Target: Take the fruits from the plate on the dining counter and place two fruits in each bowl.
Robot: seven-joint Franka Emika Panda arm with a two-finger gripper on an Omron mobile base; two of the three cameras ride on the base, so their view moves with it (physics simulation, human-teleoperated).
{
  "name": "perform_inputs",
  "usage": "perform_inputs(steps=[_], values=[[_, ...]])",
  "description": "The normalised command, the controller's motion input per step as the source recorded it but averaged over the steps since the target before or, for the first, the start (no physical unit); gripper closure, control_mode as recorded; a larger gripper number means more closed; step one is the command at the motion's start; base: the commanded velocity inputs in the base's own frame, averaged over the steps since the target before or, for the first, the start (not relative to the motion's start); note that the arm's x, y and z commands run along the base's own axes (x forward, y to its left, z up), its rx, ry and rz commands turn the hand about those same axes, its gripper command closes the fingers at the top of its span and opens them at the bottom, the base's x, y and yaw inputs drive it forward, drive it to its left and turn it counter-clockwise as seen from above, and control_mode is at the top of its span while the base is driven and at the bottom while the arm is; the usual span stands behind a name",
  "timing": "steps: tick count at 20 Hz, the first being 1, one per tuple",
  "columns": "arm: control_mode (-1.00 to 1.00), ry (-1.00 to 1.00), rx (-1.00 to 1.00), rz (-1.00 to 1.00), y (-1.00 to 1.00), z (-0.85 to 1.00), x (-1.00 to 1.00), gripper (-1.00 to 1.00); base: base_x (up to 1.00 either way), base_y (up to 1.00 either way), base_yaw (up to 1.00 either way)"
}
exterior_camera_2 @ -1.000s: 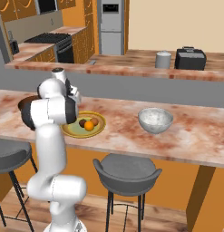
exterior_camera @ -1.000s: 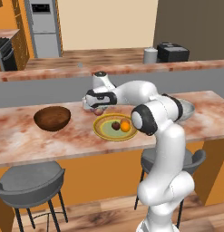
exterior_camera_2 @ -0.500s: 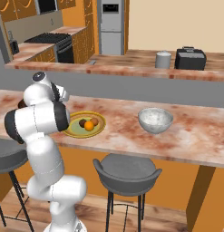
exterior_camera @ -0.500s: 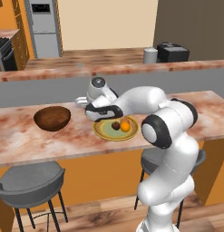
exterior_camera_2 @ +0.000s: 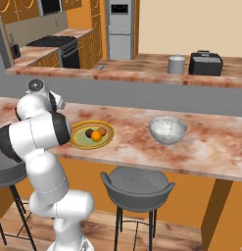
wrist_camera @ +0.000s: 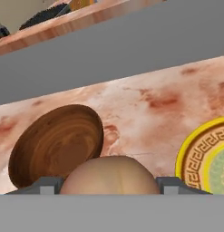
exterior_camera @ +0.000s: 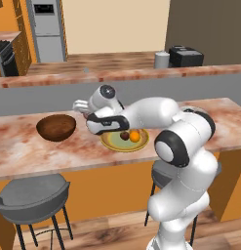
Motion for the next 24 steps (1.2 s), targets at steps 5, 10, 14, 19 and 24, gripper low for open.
perform_inputs(steps=[5, 10, 14, 19, 24], values=[[-1.00, 0.02, 0.19, -0.02, 0.36, 0.39, -0.12, 1.00, 0.00, 0.00, 0.00], [-1.00, 0.02, 0.01, -0.01, 0.39, 0.13, -0.04, 1.00, 0.00, 0.00, 0.00], [-1.00, 0.07, -0.06, -0.03, 0.28, 0.00, -0.08, 1.00, 0.00, 0.00, 0.00], [-1.00, 0.04, -0.11, -0.04, 0.27, 0.00, -0.07, 1.00, 0.00, 0.00, 0.00], [-1.00, 0.04, -0.06, -0.02, 0.27, -0.05, -0.06, 1.00, 0.00, 0.00, 0.00]])
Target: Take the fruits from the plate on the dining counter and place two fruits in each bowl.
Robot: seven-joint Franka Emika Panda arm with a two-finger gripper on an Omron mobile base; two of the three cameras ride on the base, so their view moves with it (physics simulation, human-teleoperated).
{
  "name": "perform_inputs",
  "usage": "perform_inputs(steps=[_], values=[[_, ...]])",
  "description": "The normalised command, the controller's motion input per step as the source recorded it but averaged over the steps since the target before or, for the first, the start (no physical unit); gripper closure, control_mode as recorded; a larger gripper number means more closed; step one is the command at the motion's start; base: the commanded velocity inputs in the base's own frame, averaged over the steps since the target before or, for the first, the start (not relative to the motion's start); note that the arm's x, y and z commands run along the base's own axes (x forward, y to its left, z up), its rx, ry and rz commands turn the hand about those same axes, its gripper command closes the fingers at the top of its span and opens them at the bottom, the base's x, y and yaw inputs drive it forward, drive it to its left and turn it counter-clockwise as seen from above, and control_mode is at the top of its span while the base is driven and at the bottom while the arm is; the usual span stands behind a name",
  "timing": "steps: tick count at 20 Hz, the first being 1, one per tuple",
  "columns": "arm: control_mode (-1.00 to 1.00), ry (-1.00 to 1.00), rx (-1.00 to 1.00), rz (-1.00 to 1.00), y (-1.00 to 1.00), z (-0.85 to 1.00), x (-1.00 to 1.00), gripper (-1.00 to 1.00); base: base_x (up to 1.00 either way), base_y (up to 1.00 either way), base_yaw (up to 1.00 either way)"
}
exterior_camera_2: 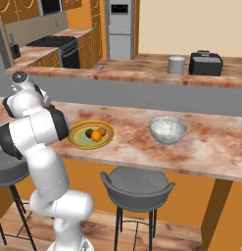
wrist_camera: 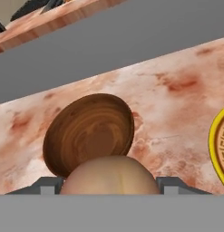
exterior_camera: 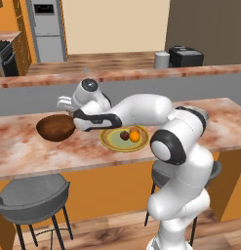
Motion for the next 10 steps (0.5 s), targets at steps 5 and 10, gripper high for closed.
perform_inputs(steps=[5, 10], values=[[-1.00, 0.01, -0.02, -0.01, 0.28, -0.16, -0.04, 1.00, 0.00, 0.00, 0.00], [-1.00, 0.02, -0.01, -0.03, 0.13, -0.20, -0.01, 1.00, 0.00, 0.00, 0.00]])
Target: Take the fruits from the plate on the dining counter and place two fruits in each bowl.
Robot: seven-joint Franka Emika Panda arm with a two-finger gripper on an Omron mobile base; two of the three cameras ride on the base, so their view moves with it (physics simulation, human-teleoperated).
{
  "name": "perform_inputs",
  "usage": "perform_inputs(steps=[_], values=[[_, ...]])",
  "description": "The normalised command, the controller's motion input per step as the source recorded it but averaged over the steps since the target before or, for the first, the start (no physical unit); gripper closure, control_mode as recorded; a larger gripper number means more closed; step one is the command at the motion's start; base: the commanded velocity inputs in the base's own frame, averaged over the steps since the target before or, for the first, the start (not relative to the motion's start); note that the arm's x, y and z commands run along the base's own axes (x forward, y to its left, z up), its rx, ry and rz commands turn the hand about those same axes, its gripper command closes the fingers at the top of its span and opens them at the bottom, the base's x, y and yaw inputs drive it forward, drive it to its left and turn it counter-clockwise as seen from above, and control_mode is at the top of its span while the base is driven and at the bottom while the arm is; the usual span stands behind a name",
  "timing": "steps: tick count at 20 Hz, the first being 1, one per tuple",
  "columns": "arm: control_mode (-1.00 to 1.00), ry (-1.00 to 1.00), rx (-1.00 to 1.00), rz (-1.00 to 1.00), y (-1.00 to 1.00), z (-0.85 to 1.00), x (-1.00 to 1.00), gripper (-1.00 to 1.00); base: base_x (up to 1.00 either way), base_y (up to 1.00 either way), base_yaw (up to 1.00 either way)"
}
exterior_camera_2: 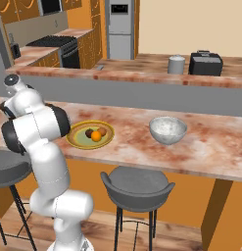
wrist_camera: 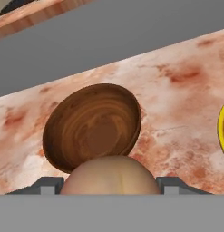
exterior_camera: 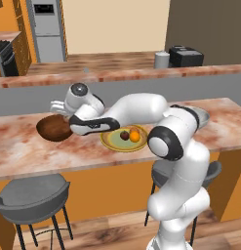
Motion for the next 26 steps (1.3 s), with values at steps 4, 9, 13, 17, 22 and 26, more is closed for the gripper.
perform_inputs(steps=[4, 9, 13, 17, 22, 26], values=[[-1.00, 0.07, 0.00, -0.06, 0.00, -0.21, 0.00, 1.00, 0.00, 0.00, 0.00], [-1.00, 0.08, 0.00, -0.06, 0.00, -0.24, 0.00, 1.00, 0.00, 0.00, 0.00], [-1.00, 0.14, 0.00, -0.03, 0.00, -0.15, 0.08, 1.00, 0.00, 0.00, 0.00], [-1.00, 0.19, 0.00, 0.00, 0.00, -0.06, 0.13, 1.00, 0.00, 0.00, 0.00], [-1.00, 0.12, 0.00, 0.00, 0.00, -0.06, 0.12, 1.00, 0.00, 0.00, 0.00], [-1.00, 0.05, 0.00, 0.00, 0.01, 0.00, 0.15, 1.00, 0.00, 0.00, 0.00]])
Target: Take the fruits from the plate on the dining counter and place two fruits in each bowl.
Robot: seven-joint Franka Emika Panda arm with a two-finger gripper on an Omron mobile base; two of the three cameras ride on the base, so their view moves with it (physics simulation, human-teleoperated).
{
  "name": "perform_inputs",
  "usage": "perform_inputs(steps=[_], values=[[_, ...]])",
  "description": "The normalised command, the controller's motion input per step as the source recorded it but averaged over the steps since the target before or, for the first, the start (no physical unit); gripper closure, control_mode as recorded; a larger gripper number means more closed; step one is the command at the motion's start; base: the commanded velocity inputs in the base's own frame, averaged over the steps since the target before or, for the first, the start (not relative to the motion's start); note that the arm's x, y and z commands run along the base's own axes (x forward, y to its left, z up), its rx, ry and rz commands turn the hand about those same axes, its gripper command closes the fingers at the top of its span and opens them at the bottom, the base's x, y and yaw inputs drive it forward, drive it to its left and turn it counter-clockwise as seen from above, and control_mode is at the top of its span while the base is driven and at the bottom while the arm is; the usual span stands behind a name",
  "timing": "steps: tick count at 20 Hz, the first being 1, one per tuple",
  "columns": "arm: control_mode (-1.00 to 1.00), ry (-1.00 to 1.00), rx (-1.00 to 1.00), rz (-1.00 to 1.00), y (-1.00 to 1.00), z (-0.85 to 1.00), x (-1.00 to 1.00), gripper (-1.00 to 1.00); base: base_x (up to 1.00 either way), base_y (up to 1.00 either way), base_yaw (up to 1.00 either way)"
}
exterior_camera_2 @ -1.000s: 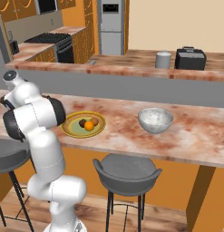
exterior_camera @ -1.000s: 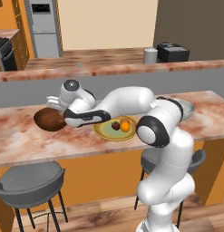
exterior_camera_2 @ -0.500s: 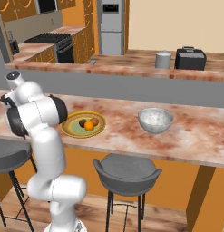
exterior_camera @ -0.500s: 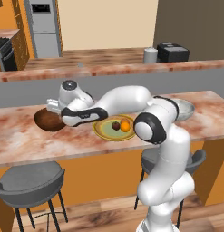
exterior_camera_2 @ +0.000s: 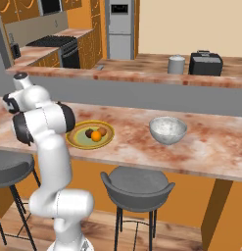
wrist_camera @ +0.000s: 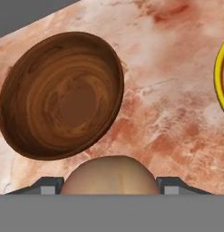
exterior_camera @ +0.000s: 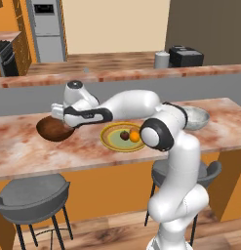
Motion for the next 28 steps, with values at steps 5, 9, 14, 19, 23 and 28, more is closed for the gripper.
perform_inputs(steps=[5, 9, 14, 19, 23, 28], values=[[-1.00, 0.01, -0.03, 0.00, 0.11, -0.02, 0.18, 1.00, 0.00, 0.00, 0.00], [-1.00, 0.01, -0.04, 0.00, 0.14, -0.09, 0.18, 1.00, 0.00, 0.00, 0.00], [-1.00, 0.00, -0.06, 0.00, 0.18, -0.15, 0.17, 1.00, 0.00, 0.00, 0.00], [-1.00, 0.00, -0.04, -0.01, 0.20, -0.15, 0.17, 1.00, 0.00, 0.00, 0.00], [-1.00, 0.00, -0.05, 0.00, 0.19, -0.14, 0.19, 1.00, 0.00, 0.00, 0.00], [-1.00, 0.00, -0.03, 0.00, 0.10, -0.13, 0.11, 1.00, 0.00, 0.00, 0.00]])
